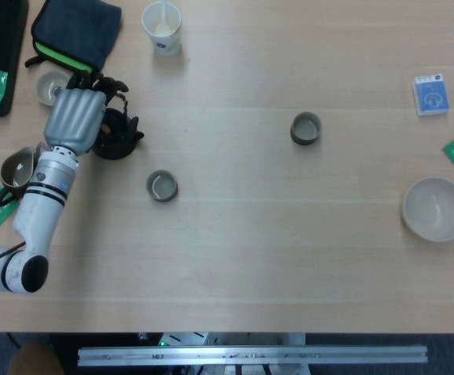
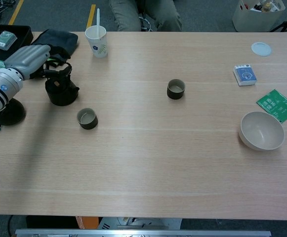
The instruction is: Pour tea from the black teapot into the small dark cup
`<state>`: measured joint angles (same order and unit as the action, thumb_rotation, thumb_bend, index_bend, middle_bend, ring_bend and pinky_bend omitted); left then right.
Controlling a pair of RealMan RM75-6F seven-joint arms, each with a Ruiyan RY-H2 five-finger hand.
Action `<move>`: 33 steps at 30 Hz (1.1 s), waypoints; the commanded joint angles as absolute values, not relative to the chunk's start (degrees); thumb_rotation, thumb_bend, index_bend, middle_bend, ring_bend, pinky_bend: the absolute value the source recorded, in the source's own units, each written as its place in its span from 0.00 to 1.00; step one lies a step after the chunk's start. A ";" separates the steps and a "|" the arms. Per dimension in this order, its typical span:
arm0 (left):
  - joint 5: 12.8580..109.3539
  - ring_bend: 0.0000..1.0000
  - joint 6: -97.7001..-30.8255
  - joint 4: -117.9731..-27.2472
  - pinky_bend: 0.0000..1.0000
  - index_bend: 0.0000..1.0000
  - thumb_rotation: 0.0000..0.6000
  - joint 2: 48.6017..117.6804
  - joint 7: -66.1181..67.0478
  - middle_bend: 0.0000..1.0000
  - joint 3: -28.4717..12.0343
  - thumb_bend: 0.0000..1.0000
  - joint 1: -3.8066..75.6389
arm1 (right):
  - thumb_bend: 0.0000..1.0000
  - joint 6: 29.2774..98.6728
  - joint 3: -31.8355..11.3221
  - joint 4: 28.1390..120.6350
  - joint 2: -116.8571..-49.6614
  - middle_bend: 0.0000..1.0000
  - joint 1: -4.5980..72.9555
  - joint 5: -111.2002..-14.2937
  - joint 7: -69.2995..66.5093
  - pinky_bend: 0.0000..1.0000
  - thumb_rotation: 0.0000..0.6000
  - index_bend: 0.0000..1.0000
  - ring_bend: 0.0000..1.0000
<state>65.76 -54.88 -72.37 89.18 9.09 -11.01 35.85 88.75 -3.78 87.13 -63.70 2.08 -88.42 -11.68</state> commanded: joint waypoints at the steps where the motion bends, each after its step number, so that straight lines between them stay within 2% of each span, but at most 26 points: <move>1: 66.80 0.11 -56.76 -75.32 0.11 0.23 0.36 87.18 8.13 0.22 -11.39 0.34 35.08 | 0.21 88.73 -3.82 87.12 -63.64 0.30 2.09 -88.32 -11.71 0.31 1.00 0.26 0.21; 3: 67.51 0.11 -57.74 -77.07 0.11 0.23 0.39 86.03 7.38 0.22 -11.32 0.34 34.53 | 0.21 88.58 -3.84 87.14 -63.57 0.30 2.12 -88.18 -11.72 0.31 1.00 0.26 0.21; 7: 69.13 0.11 -60.31 -80.81 0.11 0.23 0.53 83.54 5.72 0.22 -10.86 0.34 32.83 | 0.21 88.52 -3.86 87.21 -63.43 0.30 2.13 -88.09 -11.65 0.31 1.00 0.26 0.21; 12: 72.78 0.11 -64.92 -85.06 0.11 0.23 0.58 79.86 4.16 0.22 -9.20 0.34 29.86 | 0.21 88.55 -3.87 87.52 -63.06 0.30 2.03 -87.95 -11.12 0.31 1.00 0.26 0.21; 16: 74.13 0.12 -66.92 -88.78 0.11 0.24 0.67 76.50 4.15 0.22 -7.61 0.34 27.64 | 0.21 88.43 -3.58 88.16 -62.96 0.30 1.98 -88.19 -10.58 0.31 1.00 0.26 0.21; 20: 75.86 0.12 -70.30 -92.08 0.11 0.25 0.70 73.50 5.29 0.22 -5.58 0.34 24.68 | 0.21 88.43 -3.21 88.64 -63.02 0.30 1.92 -88.65 -9.64 0.31 1.00 0.26 0.21; 24: 76.64 0.12 -74.81 -95.02 0.11 0.25 0.80 71.35 6.56 0.22 -4.13 0.34 21.14 | 0.21 88.41 -2.75 89.15 -63.17 0.30 1.66 -88.85 -8.98 0.31 1.00 0.26 0.21; 33: 80.30 0.12 -84.21 -98.41 0.11 0.26 0.81 68.70 6.74 0.23 0.35 0.34 12.66 | 0.21 87.59 -2.12 89.44 -63.24 0.30 1.78 -89.31 -8.29 0.31 1.00 0.26 0.21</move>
<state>79.31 -82.77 -97.94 69.19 6.82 -0.68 13.98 87.77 -2.20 89.42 -63.31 1.63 -89.11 -8.43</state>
